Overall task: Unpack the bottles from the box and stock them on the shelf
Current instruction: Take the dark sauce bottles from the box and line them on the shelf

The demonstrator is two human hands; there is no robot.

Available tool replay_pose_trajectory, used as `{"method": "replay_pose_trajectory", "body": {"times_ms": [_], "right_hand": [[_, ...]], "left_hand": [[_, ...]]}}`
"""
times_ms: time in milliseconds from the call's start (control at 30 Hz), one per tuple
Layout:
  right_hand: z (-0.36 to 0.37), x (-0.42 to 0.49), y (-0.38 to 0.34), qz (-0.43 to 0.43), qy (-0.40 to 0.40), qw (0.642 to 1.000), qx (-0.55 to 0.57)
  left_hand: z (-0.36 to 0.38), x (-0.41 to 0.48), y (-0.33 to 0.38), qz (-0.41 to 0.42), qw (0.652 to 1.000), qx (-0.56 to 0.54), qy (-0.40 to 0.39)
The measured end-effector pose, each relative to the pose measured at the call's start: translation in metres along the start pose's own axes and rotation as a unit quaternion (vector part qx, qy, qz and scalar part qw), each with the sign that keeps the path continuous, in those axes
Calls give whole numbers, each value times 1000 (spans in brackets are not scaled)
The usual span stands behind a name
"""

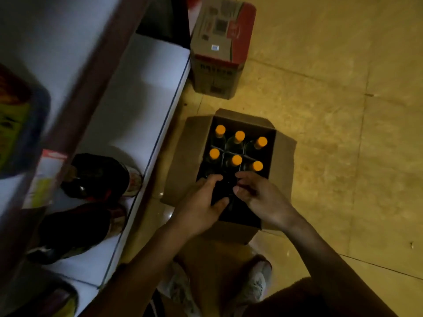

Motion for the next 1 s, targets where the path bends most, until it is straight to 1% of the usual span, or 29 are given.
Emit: {"method": "replay_pose_trajectory", "body": {"times_ms": [133,233,300,367,433,500,633,700,800,933,1000], "right_hand": [[16,43,35,-24,-13,997,-76],[26,67,58,-38,-25,992,-120],[29,80,66,-70,-32,978,-195],[28,92,65,-112,-19,957,-266],[29,102,64,-148,4,945,-292],[33,108,64,-172,-3,937,-304],[43,107,74,-176,-23,909,-377],[41,109,76,-173,-15,906,-386],[39,112,80,-172,-5,919,-356],[48,117,85,-161,15,911,-379],[55,120,86,-154,20,924,-350]], "left_hand": [[6,45,-16,65,994,85,25],[11,78,-27,108,985,132,28],[17,96,-36,124,979,160,28],[22,108,-47,132,975,177,19],[24,116,-54,137,971,195,1],[22,120,-56,140,966,215,-21],[15,118,-55,148,962,227,-36],[13,114,-54,152,958,238,-44],[12,111,-52,155,957,240,-52],[11,111,-56,160,954,247,-53],[10,112,-56,153,954,252,-55]]}}
Point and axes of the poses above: each hand's wrist, its own x-axis towards the middle knuckle, its own z-axis out of the palm, y = z × x, the point moved 2 cm from there along x, towards the middle knuckle, and after that the axes turned 12 degrees about -x, right-handed, at the moved point
